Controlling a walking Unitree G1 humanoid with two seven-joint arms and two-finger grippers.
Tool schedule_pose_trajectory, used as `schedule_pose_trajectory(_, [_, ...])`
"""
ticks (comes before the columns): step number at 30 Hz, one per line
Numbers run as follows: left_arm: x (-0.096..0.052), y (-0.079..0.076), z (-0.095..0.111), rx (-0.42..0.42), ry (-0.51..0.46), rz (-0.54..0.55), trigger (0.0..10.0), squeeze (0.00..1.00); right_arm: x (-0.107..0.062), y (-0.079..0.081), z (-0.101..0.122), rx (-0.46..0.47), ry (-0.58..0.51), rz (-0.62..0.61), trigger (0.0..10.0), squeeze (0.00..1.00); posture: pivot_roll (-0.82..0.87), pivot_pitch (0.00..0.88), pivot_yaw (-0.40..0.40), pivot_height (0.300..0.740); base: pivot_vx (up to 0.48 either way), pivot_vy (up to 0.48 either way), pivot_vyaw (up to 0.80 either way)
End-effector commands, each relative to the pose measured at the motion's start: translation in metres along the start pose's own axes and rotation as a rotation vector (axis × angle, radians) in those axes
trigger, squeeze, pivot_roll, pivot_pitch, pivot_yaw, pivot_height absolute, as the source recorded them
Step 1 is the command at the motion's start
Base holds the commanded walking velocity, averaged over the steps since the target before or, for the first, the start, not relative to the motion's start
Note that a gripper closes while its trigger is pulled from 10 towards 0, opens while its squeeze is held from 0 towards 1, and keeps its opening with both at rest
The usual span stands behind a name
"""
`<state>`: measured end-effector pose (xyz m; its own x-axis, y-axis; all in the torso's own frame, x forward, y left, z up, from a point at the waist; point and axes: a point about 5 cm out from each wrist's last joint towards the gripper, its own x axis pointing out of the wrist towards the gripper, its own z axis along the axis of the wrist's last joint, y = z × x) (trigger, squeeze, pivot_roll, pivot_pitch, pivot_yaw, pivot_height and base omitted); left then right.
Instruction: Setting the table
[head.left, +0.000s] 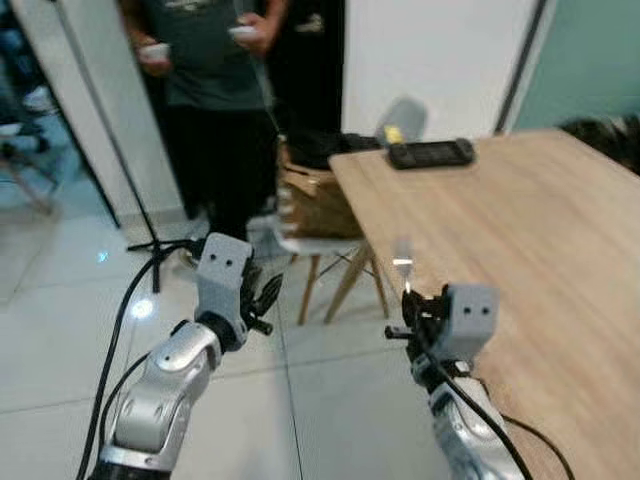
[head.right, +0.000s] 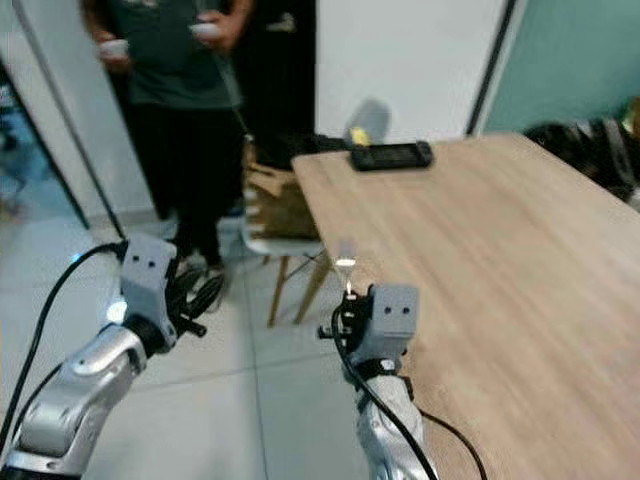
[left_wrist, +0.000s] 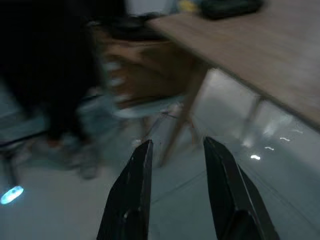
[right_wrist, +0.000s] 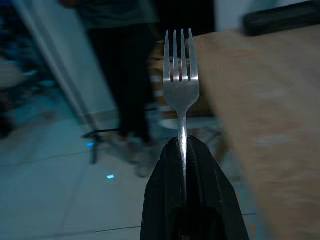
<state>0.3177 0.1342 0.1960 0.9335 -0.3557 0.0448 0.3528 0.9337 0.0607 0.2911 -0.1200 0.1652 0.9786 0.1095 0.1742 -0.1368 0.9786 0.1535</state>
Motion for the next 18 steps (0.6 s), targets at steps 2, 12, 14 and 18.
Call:
schedule_pose_trajectory(2, [-0.0013, -0.0024, -0.0039, -0.002, 0.015, -0.011, 10.0, 0.00, -0.0024, -0.0008, -0.0034, 0.001, 0.017, 0.002, 10.0, 0.00, 0.08, 0.062, 0.102, 0.740, 0.000, 0.000, 0.80])
schedule_pose_trajectory(12, [-0.0011, -0.0013, -0.0046, 0.011, 0.020, -0.006, 10.0, 0.00, -0.0022, -0.0010, -0.0034, 0.003, 0.020, 0.002, 10.0, 0.00, 0.08, 0.066, 0.102, 0.740, 0.000, 0.000, 0.80])
schedule_pose_trajectory(14, [-0.0010, -0.0010, -0.0045, 0.013, 0.021, -0.005, 10.0, 0.00, -0.0022, -0.0012, -0.0035, 0.003, 0.020, -0.002, 10.0, 0.00, 0.08, 0.067, 0.106, 0.740, 0.000, 0.000, 0.80])
schedule_pose_trajectory(18, [-0.0007, -0.0010, -0.0045, 0.020, 0.029, -0.017, 10.0, 0.00, -0.0029, -0.0022, -0.0040, 0.007, 0.016, -0.018, 10.0, 0.00, 0.08, 0.072, 0.128, 0.740, 0.000, 0.000, 0.80])
